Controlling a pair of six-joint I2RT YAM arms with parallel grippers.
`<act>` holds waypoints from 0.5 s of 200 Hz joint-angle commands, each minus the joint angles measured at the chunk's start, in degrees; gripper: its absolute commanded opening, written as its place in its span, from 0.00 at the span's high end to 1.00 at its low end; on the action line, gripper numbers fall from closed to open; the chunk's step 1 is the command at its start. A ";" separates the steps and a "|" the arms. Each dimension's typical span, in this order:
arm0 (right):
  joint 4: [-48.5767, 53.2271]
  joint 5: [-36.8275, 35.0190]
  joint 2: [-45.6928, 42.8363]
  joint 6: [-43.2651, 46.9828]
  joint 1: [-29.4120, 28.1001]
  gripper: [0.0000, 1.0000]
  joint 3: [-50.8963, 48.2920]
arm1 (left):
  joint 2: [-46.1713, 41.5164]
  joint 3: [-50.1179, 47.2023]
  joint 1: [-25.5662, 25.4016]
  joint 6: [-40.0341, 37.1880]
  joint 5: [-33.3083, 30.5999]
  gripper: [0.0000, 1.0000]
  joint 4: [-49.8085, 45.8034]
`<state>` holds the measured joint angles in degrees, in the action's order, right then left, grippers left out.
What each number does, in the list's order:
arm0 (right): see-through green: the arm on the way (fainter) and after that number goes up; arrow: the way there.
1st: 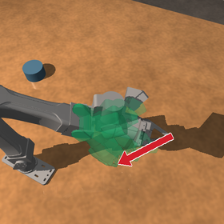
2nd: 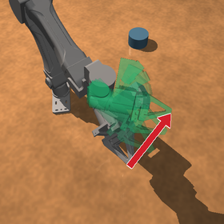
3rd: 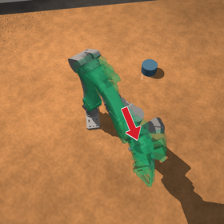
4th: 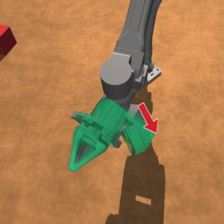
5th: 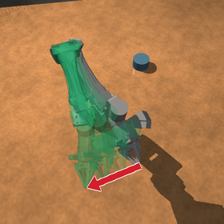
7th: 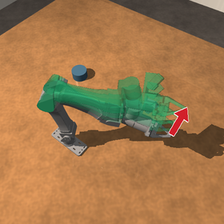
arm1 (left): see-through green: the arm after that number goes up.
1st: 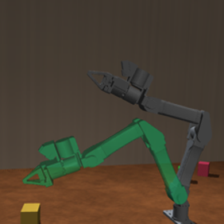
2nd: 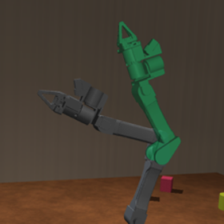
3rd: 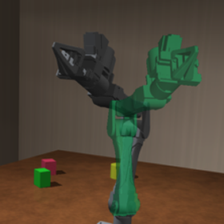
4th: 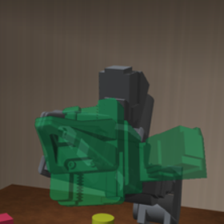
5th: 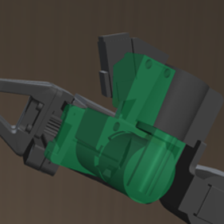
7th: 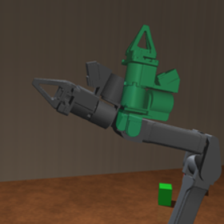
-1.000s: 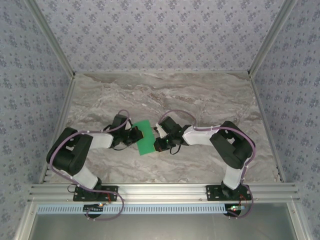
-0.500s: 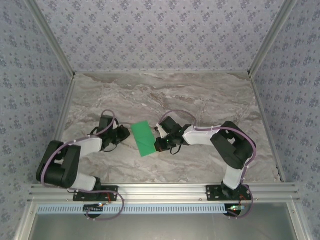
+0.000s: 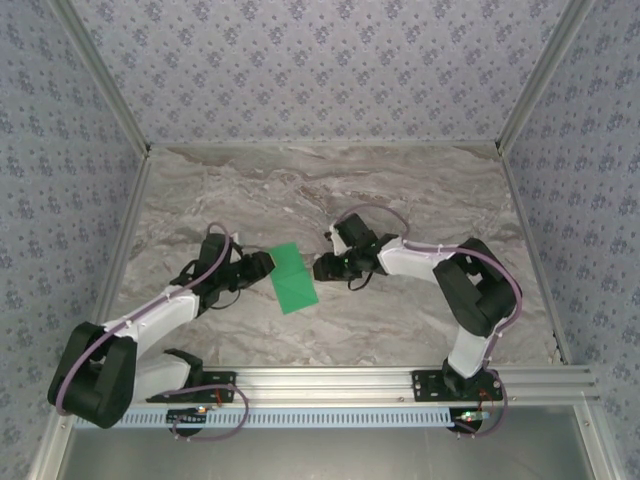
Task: Fold a paper plane with a square sheet of paper (pick it up from the middle)
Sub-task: Fold the triangle a second time at the center of the table, then turn over the paper at the center of the table.
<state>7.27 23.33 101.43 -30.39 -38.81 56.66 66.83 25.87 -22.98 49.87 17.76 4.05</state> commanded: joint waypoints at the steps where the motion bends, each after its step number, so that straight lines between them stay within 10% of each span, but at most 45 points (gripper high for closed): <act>1: 1.96 3.91 3.27 4.23 0.38 0.56 4.32 | -0.73 -1.15 -0.63 2.86 1.96 0.47 0.63; 100: 3.50 12.51 12.26 7.91 0.31 0.83 11.19 | 3.40 -2.75 -2.59 7.59 5.82 0.38 7.11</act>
<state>10.07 32.34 112.40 -23.14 -38.37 66.39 68.90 23.81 -24.93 55.92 21.45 7.94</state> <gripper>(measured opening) 0.226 0.615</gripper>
